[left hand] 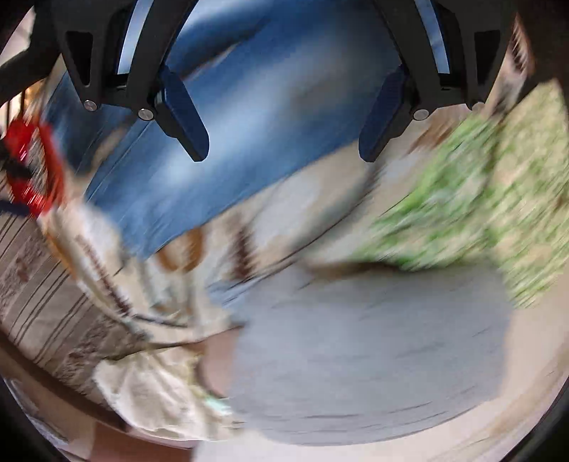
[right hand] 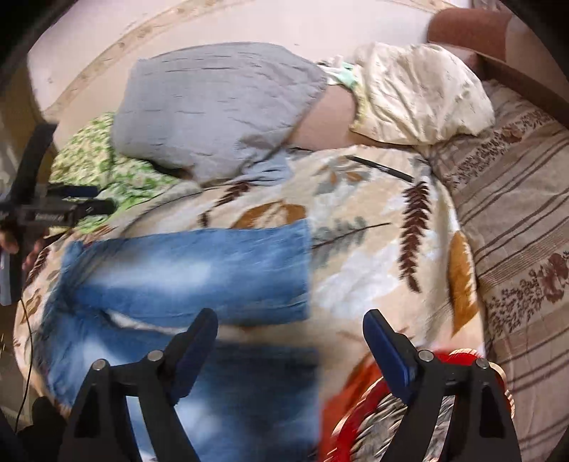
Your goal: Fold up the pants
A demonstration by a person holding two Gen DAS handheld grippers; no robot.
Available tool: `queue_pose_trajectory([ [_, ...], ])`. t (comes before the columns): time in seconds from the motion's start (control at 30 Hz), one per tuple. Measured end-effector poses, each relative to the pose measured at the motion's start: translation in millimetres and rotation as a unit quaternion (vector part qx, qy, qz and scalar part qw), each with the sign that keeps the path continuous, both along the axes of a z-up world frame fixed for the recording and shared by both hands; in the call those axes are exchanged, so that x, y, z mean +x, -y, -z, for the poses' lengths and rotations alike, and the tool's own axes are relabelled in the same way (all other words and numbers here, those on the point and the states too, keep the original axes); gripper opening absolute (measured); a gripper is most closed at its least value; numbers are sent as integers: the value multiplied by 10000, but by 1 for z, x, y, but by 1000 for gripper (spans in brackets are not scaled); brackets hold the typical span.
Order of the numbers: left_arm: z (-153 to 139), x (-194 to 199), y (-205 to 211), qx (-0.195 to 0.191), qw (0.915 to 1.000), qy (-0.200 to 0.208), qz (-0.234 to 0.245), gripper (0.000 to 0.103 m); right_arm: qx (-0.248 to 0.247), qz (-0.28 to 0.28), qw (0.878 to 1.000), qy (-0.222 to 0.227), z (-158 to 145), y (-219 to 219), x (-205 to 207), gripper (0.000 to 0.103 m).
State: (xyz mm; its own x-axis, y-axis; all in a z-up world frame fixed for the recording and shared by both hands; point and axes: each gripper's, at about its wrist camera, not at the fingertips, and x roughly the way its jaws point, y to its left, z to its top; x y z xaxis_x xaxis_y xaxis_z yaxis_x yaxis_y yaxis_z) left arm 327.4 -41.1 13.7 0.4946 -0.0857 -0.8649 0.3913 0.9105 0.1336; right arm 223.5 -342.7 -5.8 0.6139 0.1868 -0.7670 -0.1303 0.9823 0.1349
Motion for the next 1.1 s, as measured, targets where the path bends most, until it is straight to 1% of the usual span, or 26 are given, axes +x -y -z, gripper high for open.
queue_pose_trajectory([
  [0.1, -17, -46, -78, 298, 9984, 1, -482, 87, -13, -274, 9996, 66, -3, -30, -17, 86],
  [0.2, -32, -92, -140, 463, 9955, -15, -827, 87, 16, -578, 9983, 110, -5, -65, -34, 86],
  [0.27, -36, -124, -172, 655, 9934, -32, -938, 87, 24, -814, 9966, 117, -7, -89, -44, 87],
  [0.3, -33, -136, -182, 746, 9924, -74, -975, 87, 3, -939, 9955, 118, -7, -103, -50, 87],
  [0.37, -24, -156, -202, 802, 9909, -153, -1068, 87, -14, -1165, 9931, 102, -5, -128, -59, 87],
  [0.43, -8, -169, -217, 723, 9895, -270, -1225, 87, -10, -1442, 9896, -3, 1, -156, -69, 87],
  [0.47, 1, -176, -224, 597, 9891, -330, -1303, 87, -10, -1631, 9866, -43, 4, -172, -74, 87],
  [0.53, 21, -191, -232, 278, 9888, -450, -1393, 87, -60, -2069, 9783, -86, 9, -205, -86, 87],
  [0.57, 29, -197, -233, 198, 9885, -481, -1423, 87, -79, -2330, 9724, -87, 13, -226, -95, 87],
  [0.63, 47, -211, -238, 10, 9868, -513, -1537, 87, -83, -2683, 9633, -73, 19, -255, -110, 87],
  [0.67, 59, -220, -243, -190, 9842, -580, -1664, 87, -84, -2868, 9579, -57, 21, -271, -117, 87],
  [0.73, 72, -230, -250, -530, 9790, -678, -1848, 87, -90, -3262, 9452, -41, 28, -306, -132, 87],
  [0.77, 79, -235, -251, -761, 9763, -700, -1903, 87, -105, -3444, 9388, -56, 32, -324, -139, 87],
  [0.8, 83, -238, -251, -899, 9752, -682, -1903, 87, -116, -3575, 9338, -74, 37, -335, -144, 87],
  [0.83, 88, -240, -250, -961, 9754, -636, -1877, 87, -129, -3704, 9287, -109, 43, -349, -148, 87],
  [0.87, 95, -240, -247, -974, 9775, -576, -1782, 87, -155, -3847, 9227, -188, 52, -364, -154, 87],
  [0.93, 106, -238, -240, -872, 9815, -613, -1588, 87, -259, -3972, 9168, -339, 70, -388, -159, 87],
  [0.97, 115, -237, -237, -760, 9840, -706, -1450, 87, -298, -4001, 9152, -380, 78, -398, -158, 87],
  [1.0, 124, -236, -233, -608, 9860, -841, -1304, 78, -344, -3994, 9153, -388, 85, -405, -158, 87],
  [1.03, 132, -236, -230, -446, 9876, -915, -1195, 68, -428, -3907, 9186, -419, 96, -414, -155, 87],
  [1.07, 132, -238, -230, -398, 9898, -813, -1100, 66, -448, -3785, 9229, -545, 106, -419, -150, 85],
  [1.1, 129, -240, -233, -501, 9900, -811, -1039, 49, -422, -3645, 9282, -611, 113, -420, -146, 79],
])
